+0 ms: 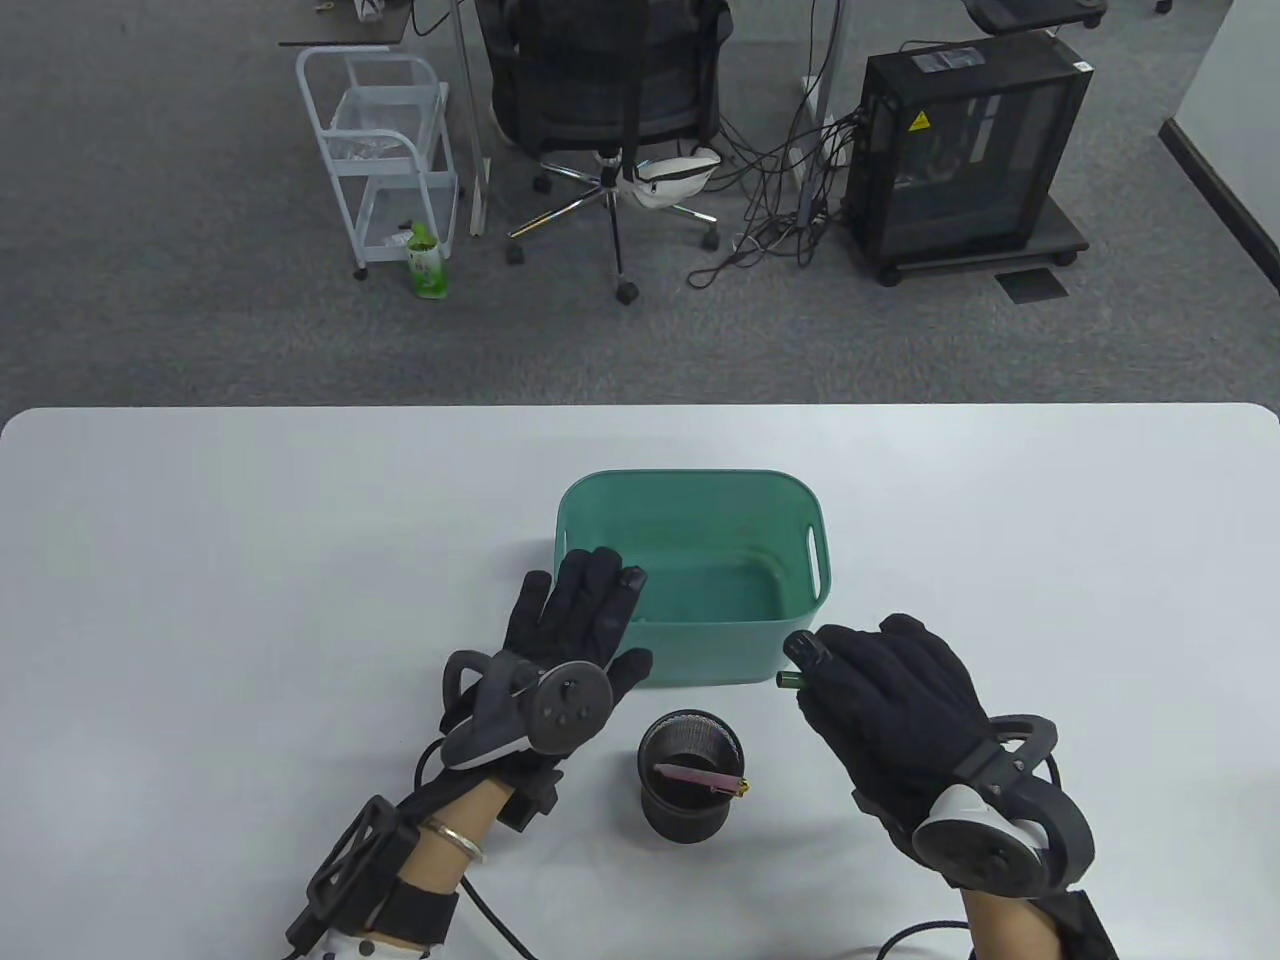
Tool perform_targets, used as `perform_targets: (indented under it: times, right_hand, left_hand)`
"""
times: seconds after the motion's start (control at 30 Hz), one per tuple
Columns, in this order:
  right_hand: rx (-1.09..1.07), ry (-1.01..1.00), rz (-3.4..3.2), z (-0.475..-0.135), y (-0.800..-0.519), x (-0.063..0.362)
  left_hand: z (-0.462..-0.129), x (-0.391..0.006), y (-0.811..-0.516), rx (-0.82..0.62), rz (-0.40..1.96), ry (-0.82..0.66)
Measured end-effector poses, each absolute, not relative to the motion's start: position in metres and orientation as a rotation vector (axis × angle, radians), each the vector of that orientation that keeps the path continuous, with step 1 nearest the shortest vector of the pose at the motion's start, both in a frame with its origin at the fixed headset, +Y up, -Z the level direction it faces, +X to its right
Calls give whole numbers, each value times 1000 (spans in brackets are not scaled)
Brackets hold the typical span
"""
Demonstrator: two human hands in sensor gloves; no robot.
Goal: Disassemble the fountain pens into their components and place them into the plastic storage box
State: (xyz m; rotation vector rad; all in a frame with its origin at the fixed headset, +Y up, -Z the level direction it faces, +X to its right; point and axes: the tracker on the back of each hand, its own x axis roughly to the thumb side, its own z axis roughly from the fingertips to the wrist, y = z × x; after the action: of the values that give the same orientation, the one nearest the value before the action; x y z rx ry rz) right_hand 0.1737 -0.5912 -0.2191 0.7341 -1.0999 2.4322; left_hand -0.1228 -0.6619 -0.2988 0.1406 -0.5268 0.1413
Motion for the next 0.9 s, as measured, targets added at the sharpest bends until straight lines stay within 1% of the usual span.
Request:
perform_targets:
  times: [0.17,0.47,0.63,0.9]
  right_hand:
    - [735,-1095,2439,-220,-592,173]
    - [740,-1083,2457,-221,-593,171]
    - [731,-1067,2481,-225,-596,171]
    - [713,-1028,2537,-234,-604,169]
  left_hand:
    - [-271,-138,-672,177,104,-534]
    - [-234,-157,-701,180,105,-497]
    - [-226,-164,-709,178,65,-473]
    - [-226,-169,-719,139,54,-475]
